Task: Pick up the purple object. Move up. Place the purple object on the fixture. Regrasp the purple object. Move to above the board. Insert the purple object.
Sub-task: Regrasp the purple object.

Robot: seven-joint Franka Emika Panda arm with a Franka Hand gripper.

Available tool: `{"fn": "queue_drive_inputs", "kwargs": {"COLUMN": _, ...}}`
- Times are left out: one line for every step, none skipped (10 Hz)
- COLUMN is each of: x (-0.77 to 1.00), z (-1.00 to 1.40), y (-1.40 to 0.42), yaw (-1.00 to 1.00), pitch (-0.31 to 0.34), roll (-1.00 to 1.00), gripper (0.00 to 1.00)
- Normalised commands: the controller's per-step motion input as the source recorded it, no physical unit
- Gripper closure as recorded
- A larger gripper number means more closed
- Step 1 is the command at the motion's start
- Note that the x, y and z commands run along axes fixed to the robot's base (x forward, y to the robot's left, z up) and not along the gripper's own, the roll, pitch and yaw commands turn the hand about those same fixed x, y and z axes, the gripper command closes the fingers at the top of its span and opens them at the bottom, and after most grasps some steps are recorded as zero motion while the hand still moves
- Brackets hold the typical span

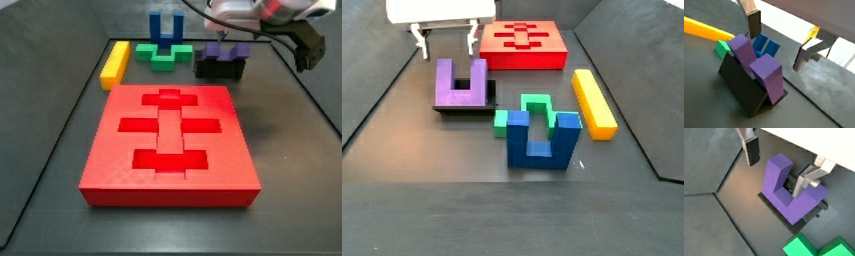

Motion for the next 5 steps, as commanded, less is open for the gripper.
{"fn": "queue_drive_inputs", "kwargs": {"x": 0.03, "z": 0.0, "y": -0.19, "yaw": 0.0, "pitch": 0.049, "roll": 0.33, "gripper": 0.0}}
{"fn": "queue_drive_inputs", "kwargs": {"x": 0.07, "z": -0.07, "y": -0.17, "yaw": 0.0, "pitch": 0.046, "roll": 0.28, "gripper": 0.0}}
{"fn": "queue_drive_inputs", "kwargs": {"x": 0.25, "z": -0.14, "y": -0.16, "yaw": 0.0, "pitch": 0.094, "roll": 0.29, "gripper": 0.0}}
{"fn": "queue_drive_inputs", "kwargs": {"x": 0.41, "z": -0.14, "y": -0.14, "yaw": 0.0, "pitch": 0.131, "roll": 0.22, "gripper": 0.0}}
{"fn": "queue_drive_inputs", "kwargs": {"x": 0.41, "z": -0.17, "y": -0.1, "yaw": 0.0, "pitch": 0.126, "roll": 0.23, "gripper": 0.0}}
